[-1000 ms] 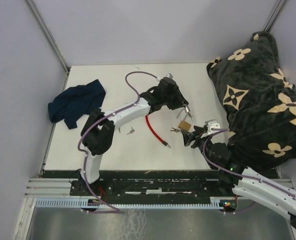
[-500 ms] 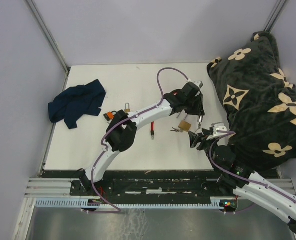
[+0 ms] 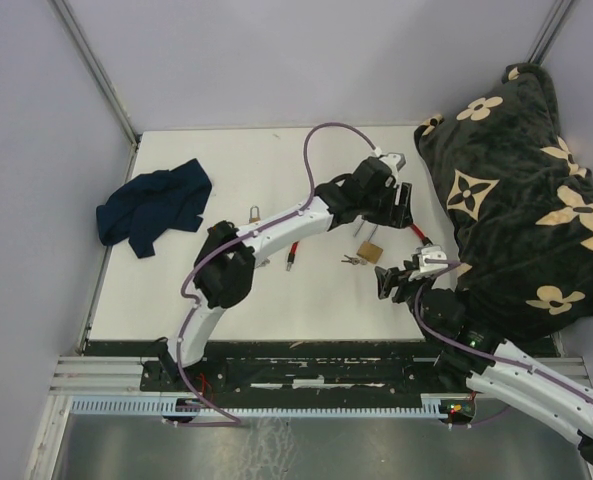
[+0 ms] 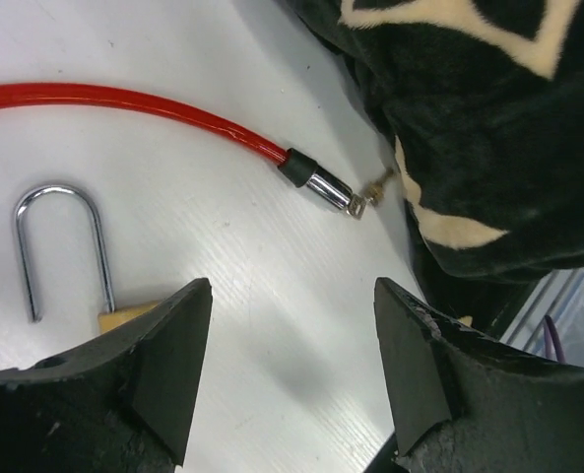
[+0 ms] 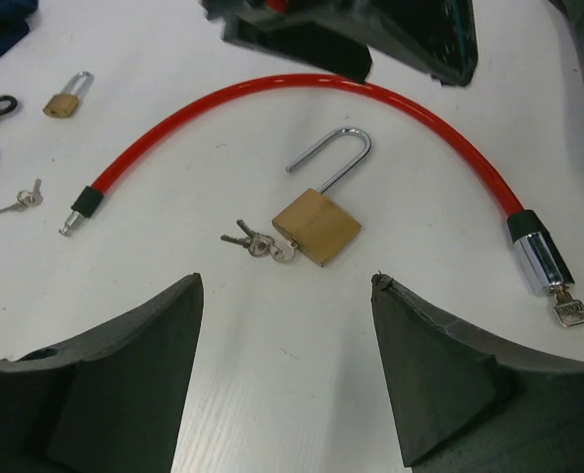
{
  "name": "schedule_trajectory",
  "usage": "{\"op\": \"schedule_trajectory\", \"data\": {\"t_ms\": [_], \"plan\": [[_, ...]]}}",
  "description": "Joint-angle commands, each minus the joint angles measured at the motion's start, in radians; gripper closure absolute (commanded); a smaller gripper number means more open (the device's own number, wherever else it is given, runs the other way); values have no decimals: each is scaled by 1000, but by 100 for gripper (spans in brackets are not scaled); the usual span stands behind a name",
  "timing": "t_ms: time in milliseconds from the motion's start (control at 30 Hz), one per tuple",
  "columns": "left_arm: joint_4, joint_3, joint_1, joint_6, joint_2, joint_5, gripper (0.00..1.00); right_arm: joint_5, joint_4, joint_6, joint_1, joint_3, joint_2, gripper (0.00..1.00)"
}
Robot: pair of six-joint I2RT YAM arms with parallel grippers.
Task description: Unlock with the key
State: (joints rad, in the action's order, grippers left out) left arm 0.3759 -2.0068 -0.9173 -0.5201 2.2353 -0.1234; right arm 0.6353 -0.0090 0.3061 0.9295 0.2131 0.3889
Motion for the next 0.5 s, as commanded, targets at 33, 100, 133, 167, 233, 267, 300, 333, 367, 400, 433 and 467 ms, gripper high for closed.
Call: {"op": "schedule_trajectory", "data": {"t_ms": [33, 100, 133, 167, 233, 267, 300, 333, 367, 400, 433, 467], "plan": [[-65, 167, 64, 16, -221, 65, 26, -12, -6, -32, 6, 90, 100, 22], [-49, 253, 92, 15, -269, 83, 26, -16, 7, -35, 6, 102, 146, 22], [-41, 298, 106, 17, -291, 88, 26, -20, 18, -34, 6, 104, 164, 22], [-31, 340, 123, 20, -313, 90, 26, -23, 31, -32, 6, 104, 182, 21], [-14, 432, 155, 21, -361, 96, 26, -32, 53, -27, 5, 102, 209, 21], [-6, 474, 176, 24, -389, 102, 26, -38, 61, -23, 6, 101, 221, 21], [-2, 519, 197, 28, -418, 105, 26, -44, 68, -21, 6, 101, 235, 21], [-1, 561, 226, 32, -447, 113, 26, -51, 73, -19, 6, 102, 246, 21], [4, 599, 251, 36, -474, 124, 26, -55, 76, -18, 6, 103, 253, 21], [17, 630, 275, 40, -495, 143, 26, -57, 79, -16, 5, 102, 263, 21], [34, 650, 297, 45, -514, 162, 26, -57, 81, -16, 6, 103, 270, 21], [58, 662, 317, 52, -529, 188, 26, -58, 81, -17, 6, 104, 275, 21]]}}
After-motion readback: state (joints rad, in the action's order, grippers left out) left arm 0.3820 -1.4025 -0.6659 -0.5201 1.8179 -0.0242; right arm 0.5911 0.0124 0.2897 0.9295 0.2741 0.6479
